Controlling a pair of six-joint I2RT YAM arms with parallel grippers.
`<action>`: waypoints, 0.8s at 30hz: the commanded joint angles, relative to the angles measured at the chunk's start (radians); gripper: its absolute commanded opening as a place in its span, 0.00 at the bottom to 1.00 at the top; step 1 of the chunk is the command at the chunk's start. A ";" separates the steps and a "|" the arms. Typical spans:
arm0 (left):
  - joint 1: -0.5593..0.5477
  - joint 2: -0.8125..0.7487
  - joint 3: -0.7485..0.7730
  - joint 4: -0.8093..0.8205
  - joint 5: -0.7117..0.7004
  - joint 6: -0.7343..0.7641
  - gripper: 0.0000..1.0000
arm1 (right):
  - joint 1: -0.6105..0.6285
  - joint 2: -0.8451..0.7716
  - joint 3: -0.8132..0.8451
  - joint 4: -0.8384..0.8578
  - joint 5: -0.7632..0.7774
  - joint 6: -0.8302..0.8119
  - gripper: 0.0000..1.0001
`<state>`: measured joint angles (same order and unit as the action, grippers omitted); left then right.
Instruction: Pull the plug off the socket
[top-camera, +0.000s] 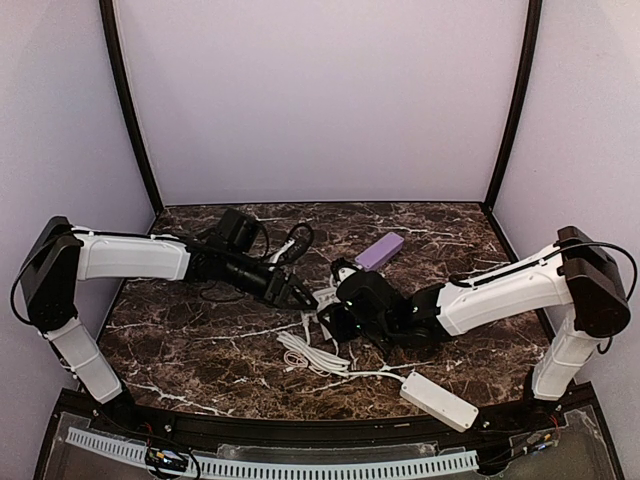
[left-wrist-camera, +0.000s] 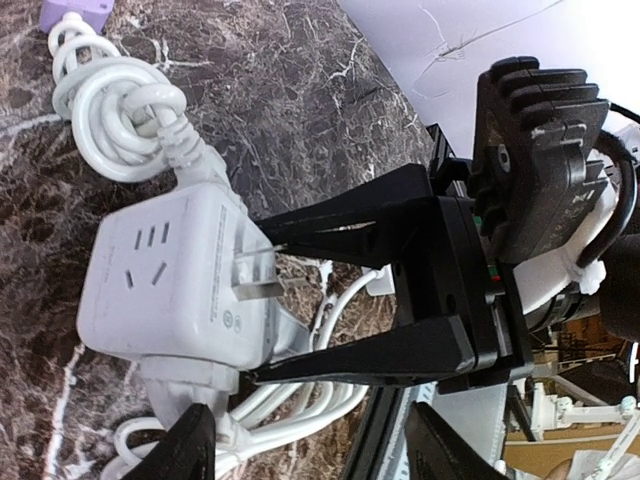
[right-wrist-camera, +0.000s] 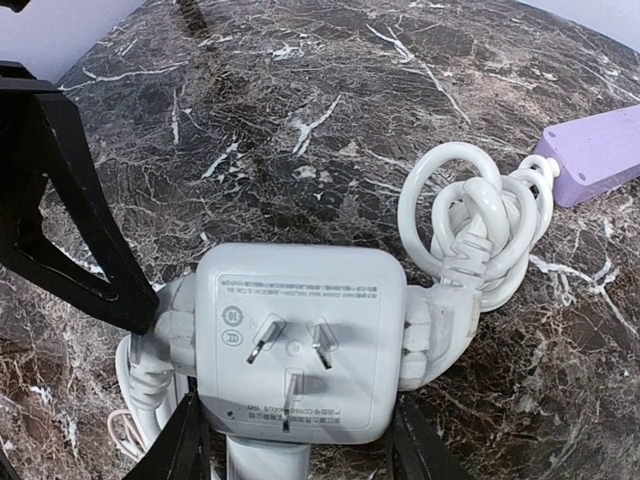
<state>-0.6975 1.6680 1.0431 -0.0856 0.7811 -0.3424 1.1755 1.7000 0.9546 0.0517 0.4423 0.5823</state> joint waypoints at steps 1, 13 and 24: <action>0.036 -0.029 -0.035 0.022 -0.087 0.004 0.53 | 0.019 -0.002 -0.001 0.076 -0.007 0.012 0.00; 0.052 -0.059 -0.070 0.111 -0.053 -0.035 0.54 | 0.019 -0.013 -0.005 0.079 -0.003 0.012 0.00; 0.053 0.038 -0.039 0.061 0.020 -0.061 0.51 | 0.022 -0.010 0.010 0.078 -0.005 0.003 0.00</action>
<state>-0.6498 1.6875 0.9760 0.0101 0.7559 -0.3912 1.1847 1.7000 0.9512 0.0608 0.4377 0.5858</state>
